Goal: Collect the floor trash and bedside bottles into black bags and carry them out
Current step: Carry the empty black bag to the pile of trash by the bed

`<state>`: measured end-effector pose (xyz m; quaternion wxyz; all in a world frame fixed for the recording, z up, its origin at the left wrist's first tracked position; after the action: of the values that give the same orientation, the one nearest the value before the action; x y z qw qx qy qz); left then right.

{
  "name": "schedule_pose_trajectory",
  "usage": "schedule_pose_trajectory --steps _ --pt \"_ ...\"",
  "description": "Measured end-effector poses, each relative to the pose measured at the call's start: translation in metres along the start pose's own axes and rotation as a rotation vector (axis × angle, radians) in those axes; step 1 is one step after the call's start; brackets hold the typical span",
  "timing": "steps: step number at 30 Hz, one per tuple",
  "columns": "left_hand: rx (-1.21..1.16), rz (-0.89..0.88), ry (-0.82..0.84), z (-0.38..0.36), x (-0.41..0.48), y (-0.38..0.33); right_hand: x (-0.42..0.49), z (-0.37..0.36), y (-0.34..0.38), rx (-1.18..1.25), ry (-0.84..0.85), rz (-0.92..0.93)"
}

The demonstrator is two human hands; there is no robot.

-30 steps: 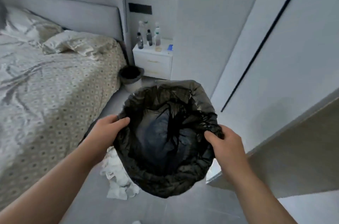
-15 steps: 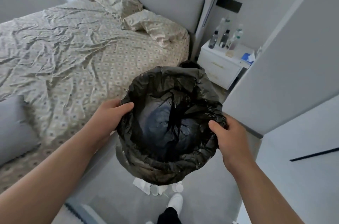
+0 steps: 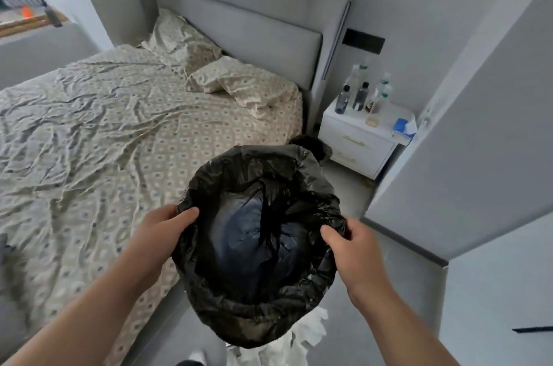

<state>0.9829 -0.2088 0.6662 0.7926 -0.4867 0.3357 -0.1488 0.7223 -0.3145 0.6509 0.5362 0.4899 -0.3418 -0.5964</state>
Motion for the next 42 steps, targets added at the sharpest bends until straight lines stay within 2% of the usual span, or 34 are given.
schedule_pose_trajectory --steps 6,14,19,25,33,38,42 --pt "0.043 -0.03 0.138 -0.003 0.082 -0.009 0.021 -0.048 -0.001 0.033 -0.115 -0.074" --pt "0.148 -0.059 0.354 -0.013 0.195 0.014 0.036 -0.127 -0.05 0.074 -0.332 -0.233" --pt "0.167 -0.037 0.434 -0.036 0.216 0.074 0.033 -0.138 -0.112 0.111 -0.381 -0.313" --pt "0.157 0.037 0.43 -0.098 0.24 0.2 0.046 -0.15 -0.247 0.112 -0.401 -0.394" --pt "0.089 -0.104 0.361 -0.184 0.312 0.341 0.108 -0.179 -0.408 0.118 -0.434 -0.247" --pt "0.033 -0.176 0.327 -0.21 0.358 0.394 0.152 -0.208 -0.471 0.147 -0.435 -0.127" --pt "0.002 -0.219 0.322 -0.212 0.377 0.418 0.166 -0.229 -0.504 0.184 -0.408 -0.103"
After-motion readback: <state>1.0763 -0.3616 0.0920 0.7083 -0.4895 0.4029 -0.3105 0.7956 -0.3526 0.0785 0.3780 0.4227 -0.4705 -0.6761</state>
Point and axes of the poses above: each hand's wrist, its own x-axis towards the middle knuckle, its own z-axis out of the back of the hand, y = z × x, the point moved 2 cm from there along x, towards the middle knuckle, and after that the axes turned 8 degrees about -y, right-handed, at the moved point
